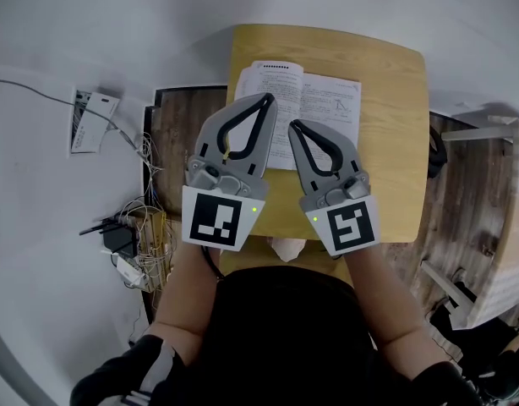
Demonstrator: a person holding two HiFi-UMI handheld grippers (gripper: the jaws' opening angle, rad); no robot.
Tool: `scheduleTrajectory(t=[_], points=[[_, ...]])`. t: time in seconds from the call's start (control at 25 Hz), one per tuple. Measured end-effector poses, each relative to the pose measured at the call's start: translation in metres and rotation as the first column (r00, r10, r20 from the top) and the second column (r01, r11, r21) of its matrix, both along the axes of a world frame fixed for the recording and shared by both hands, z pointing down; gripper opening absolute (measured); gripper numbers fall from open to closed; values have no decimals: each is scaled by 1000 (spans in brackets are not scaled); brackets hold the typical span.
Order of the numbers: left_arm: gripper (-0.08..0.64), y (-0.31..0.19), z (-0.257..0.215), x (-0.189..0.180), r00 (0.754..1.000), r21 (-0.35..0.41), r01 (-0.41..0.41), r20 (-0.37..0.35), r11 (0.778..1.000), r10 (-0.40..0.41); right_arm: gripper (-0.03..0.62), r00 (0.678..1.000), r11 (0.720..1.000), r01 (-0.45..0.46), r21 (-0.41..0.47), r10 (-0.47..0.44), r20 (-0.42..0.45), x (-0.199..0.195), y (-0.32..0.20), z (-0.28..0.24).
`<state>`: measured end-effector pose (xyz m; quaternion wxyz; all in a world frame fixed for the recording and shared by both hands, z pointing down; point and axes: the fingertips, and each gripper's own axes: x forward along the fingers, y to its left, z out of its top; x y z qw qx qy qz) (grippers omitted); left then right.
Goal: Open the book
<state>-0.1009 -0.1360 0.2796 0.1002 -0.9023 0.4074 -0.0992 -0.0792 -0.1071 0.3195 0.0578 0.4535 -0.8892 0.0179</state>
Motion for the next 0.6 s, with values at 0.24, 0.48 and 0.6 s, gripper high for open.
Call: scheduleTrajectory(t=[0.24,0.48,0.6], points=[[8,3,-19,14,1000,25,-13,4,1000,13,31,1000,997,-11,70,9,24,18,0,-31],[8,15,-36,28,999,27,-18,-43,999,19,31,999,993,-25,113,22,27,39,9,-58],[8,19,-46,33,998,38,-11,-56,999,14,31,999,988,-39,152,35,33,52,11,-73]])
